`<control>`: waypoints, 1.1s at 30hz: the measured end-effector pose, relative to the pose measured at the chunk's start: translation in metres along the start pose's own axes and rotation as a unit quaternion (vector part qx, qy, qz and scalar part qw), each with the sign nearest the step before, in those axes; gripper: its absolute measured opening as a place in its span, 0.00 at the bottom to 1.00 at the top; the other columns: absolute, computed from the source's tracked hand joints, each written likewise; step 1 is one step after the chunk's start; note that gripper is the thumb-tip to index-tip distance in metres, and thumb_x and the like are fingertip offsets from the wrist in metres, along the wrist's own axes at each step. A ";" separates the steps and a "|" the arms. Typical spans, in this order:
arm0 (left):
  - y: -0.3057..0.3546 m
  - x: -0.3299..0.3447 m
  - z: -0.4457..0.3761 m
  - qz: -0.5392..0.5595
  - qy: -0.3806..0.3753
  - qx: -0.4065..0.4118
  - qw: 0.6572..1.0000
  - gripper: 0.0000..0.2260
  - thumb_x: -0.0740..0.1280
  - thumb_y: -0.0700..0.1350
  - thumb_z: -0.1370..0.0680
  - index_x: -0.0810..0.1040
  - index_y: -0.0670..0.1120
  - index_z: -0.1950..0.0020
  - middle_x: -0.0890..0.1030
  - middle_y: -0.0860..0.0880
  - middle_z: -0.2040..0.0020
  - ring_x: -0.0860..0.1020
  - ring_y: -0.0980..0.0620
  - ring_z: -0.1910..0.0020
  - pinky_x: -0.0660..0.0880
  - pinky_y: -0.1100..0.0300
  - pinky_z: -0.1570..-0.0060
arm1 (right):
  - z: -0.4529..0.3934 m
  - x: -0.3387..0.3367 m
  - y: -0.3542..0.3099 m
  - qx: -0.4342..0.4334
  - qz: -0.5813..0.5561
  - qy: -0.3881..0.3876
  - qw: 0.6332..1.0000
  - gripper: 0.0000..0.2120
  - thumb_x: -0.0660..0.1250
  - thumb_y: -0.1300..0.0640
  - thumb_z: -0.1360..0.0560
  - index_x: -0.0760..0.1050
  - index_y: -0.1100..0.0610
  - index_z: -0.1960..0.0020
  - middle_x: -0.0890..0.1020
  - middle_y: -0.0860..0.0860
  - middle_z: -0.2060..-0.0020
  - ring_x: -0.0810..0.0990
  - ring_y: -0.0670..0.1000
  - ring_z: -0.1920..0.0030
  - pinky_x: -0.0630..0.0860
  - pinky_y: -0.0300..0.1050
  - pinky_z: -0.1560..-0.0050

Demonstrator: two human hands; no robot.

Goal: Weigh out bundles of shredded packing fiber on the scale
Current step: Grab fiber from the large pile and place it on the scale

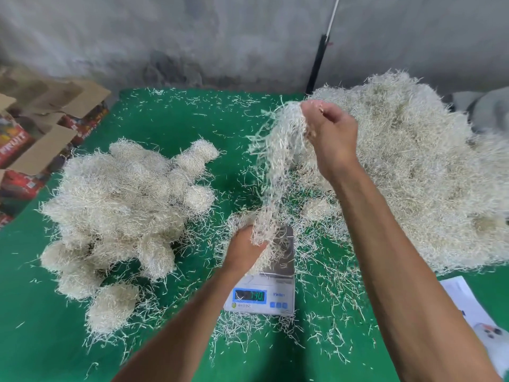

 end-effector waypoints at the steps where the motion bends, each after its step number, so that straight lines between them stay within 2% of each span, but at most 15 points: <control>1: -0.001 -0.001 0.000 -0.007 0.014 -0.002 1.000 0.28 0.73 0.51 0.24 0.70 0.43 0.27 0.76 0.42 0.31 0.80 0.51 0.43 0.78 0.53 0.40 | -0.004 -0.006 0.002 0.014 -0.032 0.010 0.999 0.03 0.72 0.57 0.21 0.81 0.56 0.50 0.79 0.48 0.56 0.75 0.50 0.54 0.75 0.44 0.49; 4: 0.011 -0.007 -0.004 -0.014 0.030 -0.007 0.999 0.35 0.74 0.56 0.26 0.65 0.46 0.24 0.73 0.42 0.30 0.72 0.42 0.30 0.71 0.43 0.31 | 0.000 -0.033 0.040 0.089 -0.128 0.064 0.986 0.10 0.69 0.60 0.19 0.78 0.60 0.39 0.79 0.51 0.34 0.76 0.54 0.33 0.73 0.46 0.33; 6: 0.030 -0.013 -0.006 -0.005 0.026 0.012 1.000 0.43 0.75 0.64 0.31 0.60 0.55 0.22 0.66 0.47 0.24 0.64 0.43 0.25 0.65 0.39 0.28 | 0.019 -0.051 0.085 0.168 -0.143 0.095 0.971 0.16 0.65 0.62 0.18 0.75 0.61 0.31 0.77 0.51 0.32 0.70 0.57 0.24 0.70 0.45 0.29; 7: 0.039 -0.018 -0.007 -0.008 0.024 0.020 0.999 0.46 0.75 0.68 0.34 0.58 0.58 0.22 0.62 0.50 0.22 0.61 0.44 0.23 0.63 0.38 0.27 | 0.031 -0.057 0.108 0.216 -0.129 0.100 0.963 0.15 0.64 0.63 0.18 0.75 0.61 0.31 0.78 0.51 0.36 0.71 0.57 0.25 0.71 0.44 0.32; 9: 0.055 -0.025 -0.011 -0.024 0.026 0.030 0.999 0.52 0.73 0.74 0.39 0.55 0.59 0.21 0.58 0.53 0.20 0.56 0.46 0.22 0.59 0.37 0.26 | 0.053 -0.064 0.145 0.288 -0.115 0.102 0.945 0.12 0.64 0.64 0.18 0.79 0.57 0.37 0.78 0.56 0.34 0.79 0.50 0.41 0.76 0.40 0.44; 11: 0.072 -0.036 -0.016 -0.026 0.054 0.042 0.997 0.54 0.72 0.76 0.40 0.51 0.60 0.21 0.56 0.54 0.20 0.54 0.46 0.21 0.57 0.37 0.25 | 0.060 -0.066 0.164 0.315 -0.134 0.092 0.935 0.10 0.65 0.63 0.18 0.80 0.57 0.40 0.77 0.57 0.32 0.77 0.45 0.54 0.79 0.36 0.57; 15: 0.128 -0.053 -0.028 -0.025 0.100 0.125 0.987 0.51 0.76 0.64 0.33 0.45 0.66 0.21 0.59 0.52 0.20 0.59 0.49 0.23 0.56 0.41 0.28 | 0.048 -0.061 0.154 0.303 -0.182 0.049 0.934 0.11 0.68 0.59 0.19 0.83 0.54 0.39 0.80 0.55 0.40 0.78 0.44 0.67 0.78 0.34 0.71; 17: 0.156 -0.048 -0.034 -0.009 0.055 0.157 0.986 0.46 0.77 0.52 0.28 0.49 0.68 0.22 0.62 0.52 0.21 0.68 0.60 0.30 0.66 0.49 0.35 | 0.041 -0.057 0.138 0.287 -0.223 0.020 0.931 0.14 0.70 0.59 0.22 0.82 0.55 0.36 0.80 0.56 0.40 0.77 0.45 0.71 0.78 0.34 0.71; 19: 0.174 -0.051 -0.043 0.041 0.036 0.144 0.988 0.32 0.72 0.41 0.23 0.64 0.63 0.24 0.68 0.48 0.24 0.78 0.71 0.55 0.77 0.65 0.58 | 0.035 -0.059 0.125 0.262 -0.247 0.025 0.933 0.20 0.73 0.58 0.25 0.80 0.55 0.33 0.81 0.57 0.39 0.79 0.46 0.68 0.79 0.35 0.68; 21: 0.194 -0.069 -0.053 0.127 0.068 0.122 0.982 0.21 0.68 0.35 0.22 0.77 0.57 0.35 0.77 0.45 0.32 0.81 0.59 0.69 0.73 0.68 0.75 | 0.030 -0.076 0.119 0.207 -0.171 0.084 0.960 0.19 0.72 0.61 0.23 0.79 0.55 0.33 0.83 0.54 0.41 0.83 0.50 0.55 0.81 0.40 0.55; 24: 0.227 -0.077 -0.064 0.312 0.024 0.076 0.947 0.21 0.67 0.31 0.23 0.77 0.50 0.34 0.80 0.46 0.41 0.86 0.52 0.61 0.79 0.66 0.66 | 0.030 -0.091 0.111 0.128 0.002 0.108 0.986 0.15 0.69 0.63 0.20 0.77 0.50 0.35 0.80 0.52 0.52 0.79 0.53 0.51 0.81 0.50 0.44; 27: 0.250 -0.062 -0.064 0.299 -0.031 0.075 0.951 0.22 0.68 0.30 0.24 0.77 0.49 0.34 0.81 0.42 0.43 0.86 0.49 0.55 0.82 0.60 0.56 | 0.030 -0.070 0.111 0.132 -0.067 0.006 0.989 0.06 0.64 0.57 0.16 0.76 0.55 0.41 0.76 0.56 0.51 0.78 0.53 0.53 0.84 0.58 0.45; 29: 0.251 -0.045 -0.060 0.264 -0.070 0.073 0.959 0.23 0.69 0.29 0.25 0.76 0.47 0.32 0.81 0.43 0.40 0.85 0.49 0.53 0.82 0.59 0.54 | 0.028 -0.058 0.112 0.163 -0.197 -0.048 0.966 0.17 0.61 0.47 0.15 0.73 0.59 0.36 0.77 0.60 0.38 0.81 0.58 0.40 0.80 0.66 0.40; 31: 0.250 -0.034 -0.056 0.188 -0.088 0.101 0.973 0.24 0.69 0.29 0.26 0.78 0.52 0.36 0.80 0.48 0.39 0.83 0.56 0.58 0.79 0.66 0.64 | 0.028 -0.062 0.122 0.191 -0.183 -0.068 0.962 0.29 0.64 0.38 0.18 0.72 0.60 0.28 0.76 0.63 0.32 0.79 0.63 0.33 0.78 0.69 0.37; 33: 0.245 -0.036 -0.055 0.122 -0.062 0.157 0.978 0.28 0.70 0.30 0.27 0.76 0.58 0.36 0.76 0.54 0.36 0.79 0.62 0.58 0.74 0.68 0.69 | 0.028 -0.082 0.130 0.204 -0.011 -0.059 0.977 0.34 0.70 0.36 0.24 0.77 0.68 0.42 0.83 0.66 0.49 0.85 0.65 0.50 0.85 0.59 0.51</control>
Point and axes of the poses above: each hand's wrist, its own z-axis away from the middle knuckle, its own x-axis out of the palm, y = z × x, the point moved 9 cm from there along -z, towards the middle knuckle
